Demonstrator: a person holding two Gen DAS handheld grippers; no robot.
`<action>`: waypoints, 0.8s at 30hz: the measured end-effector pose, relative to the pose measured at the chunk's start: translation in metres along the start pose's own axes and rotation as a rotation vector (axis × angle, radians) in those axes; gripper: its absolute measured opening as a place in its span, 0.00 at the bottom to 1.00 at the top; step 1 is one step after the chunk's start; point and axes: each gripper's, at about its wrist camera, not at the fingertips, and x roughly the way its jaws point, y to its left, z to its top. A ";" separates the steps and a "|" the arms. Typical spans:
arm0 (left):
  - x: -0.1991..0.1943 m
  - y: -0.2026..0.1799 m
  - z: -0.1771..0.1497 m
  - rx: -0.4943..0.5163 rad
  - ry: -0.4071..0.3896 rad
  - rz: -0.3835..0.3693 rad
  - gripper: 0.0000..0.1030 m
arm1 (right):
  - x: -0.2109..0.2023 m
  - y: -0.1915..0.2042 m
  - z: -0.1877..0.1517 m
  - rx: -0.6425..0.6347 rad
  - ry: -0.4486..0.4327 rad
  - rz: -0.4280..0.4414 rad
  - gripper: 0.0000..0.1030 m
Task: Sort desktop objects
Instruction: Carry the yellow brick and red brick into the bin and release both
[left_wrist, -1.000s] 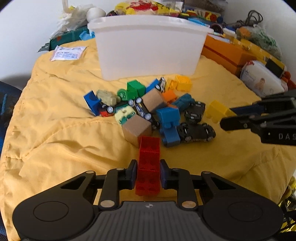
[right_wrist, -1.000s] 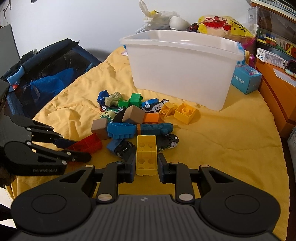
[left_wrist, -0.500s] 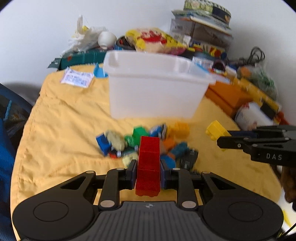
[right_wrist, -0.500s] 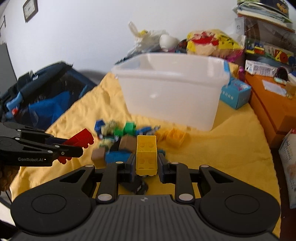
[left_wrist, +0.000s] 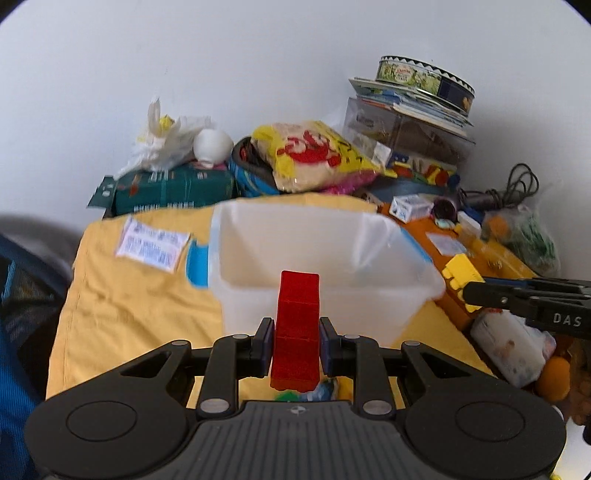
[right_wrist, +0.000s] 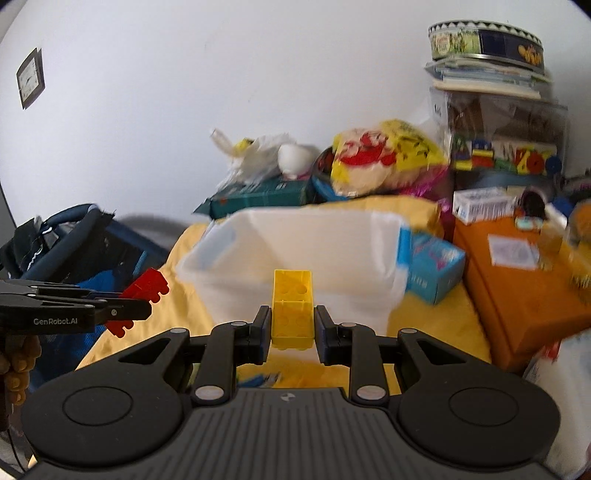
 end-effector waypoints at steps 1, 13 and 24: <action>0.004 0.001 0.006 0.000 0.000 0.002 0.27 | 0.002 -0.002 0.006 -0.005 -0.004 -0.004 0.27; 0.054 0.004 0.069 -0.001 0.006 0.014 0.27 | 0.041 -0.030 0.055 0.018 0.008 -0.023 0.27; 0.088 0.007 0.087 -0.005 0.061 0.041 0.28 | 0.086 -0.043 0.070 0.015 0.095 -0.037 0.27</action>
